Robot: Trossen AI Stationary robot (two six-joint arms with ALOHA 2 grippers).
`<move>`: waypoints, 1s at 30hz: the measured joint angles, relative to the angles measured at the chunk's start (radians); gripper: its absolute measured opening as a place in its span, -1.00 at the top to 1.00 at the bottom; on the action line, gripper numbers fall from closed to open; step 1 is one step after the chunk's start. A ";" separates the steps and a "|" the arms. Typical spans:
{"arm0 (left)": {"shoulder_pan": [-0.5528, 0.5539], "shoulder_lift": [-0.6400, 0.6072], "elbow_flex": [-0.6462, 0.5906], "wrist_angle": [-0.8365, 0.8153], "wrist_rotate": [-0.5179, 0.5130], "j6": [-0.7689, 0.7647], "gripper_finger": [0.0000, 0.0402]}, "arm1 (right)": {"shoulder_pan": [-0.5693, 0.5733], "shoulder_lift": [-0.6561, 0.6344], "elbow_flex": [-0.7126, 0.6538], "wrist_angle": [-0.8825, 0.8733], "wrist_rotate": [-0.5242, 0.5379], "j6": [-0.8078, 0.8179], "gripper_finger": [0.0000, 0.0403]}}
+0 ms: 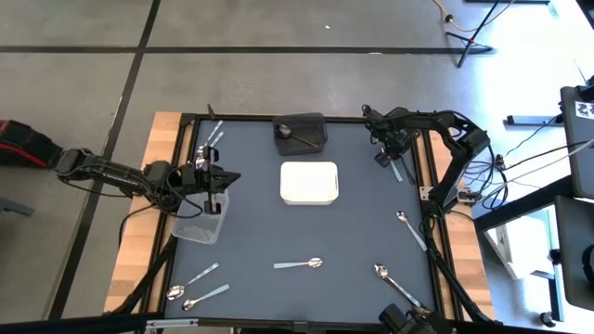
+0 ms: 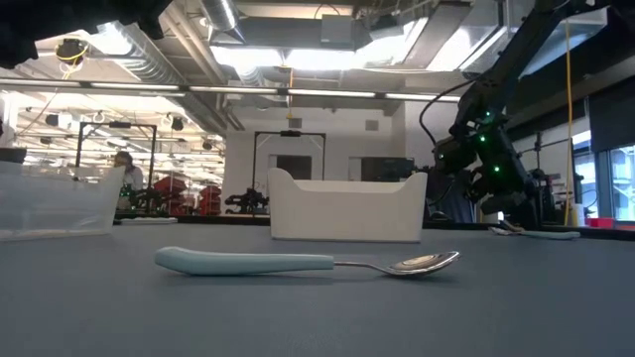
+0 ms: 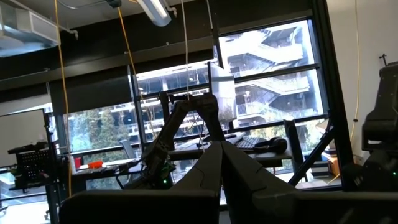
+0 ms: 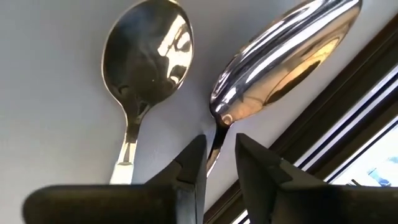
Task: Sort silverware by color (type)
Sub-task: Put the black spoon into the black bin
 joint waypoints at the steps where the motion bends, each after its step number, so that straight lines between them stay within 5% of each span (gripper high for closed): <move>1: 0.000 0.000 0.000 0.000 0.000 0.000 0.99 | 0.008 0.004 0.000 0.002 0.000 -0.001 0.62; 11: 0.000 0.000 0.000 0.000 0.000 0.000 0.99 | 0.038 0.048 0.003 0.020 0.010 -0.051 0.96; 18: 0.000 0.000 0.000 0.005 0.000 0.000 0.99 | 0.039 0.042 0.003 0.014 0.020 -0.103 0.97; 30: 0.001 0.000 0.000 0.008 0.000 0.000 0.99 | 0.051 -0.193 0.004 0.011 0.015 -0.132 1.00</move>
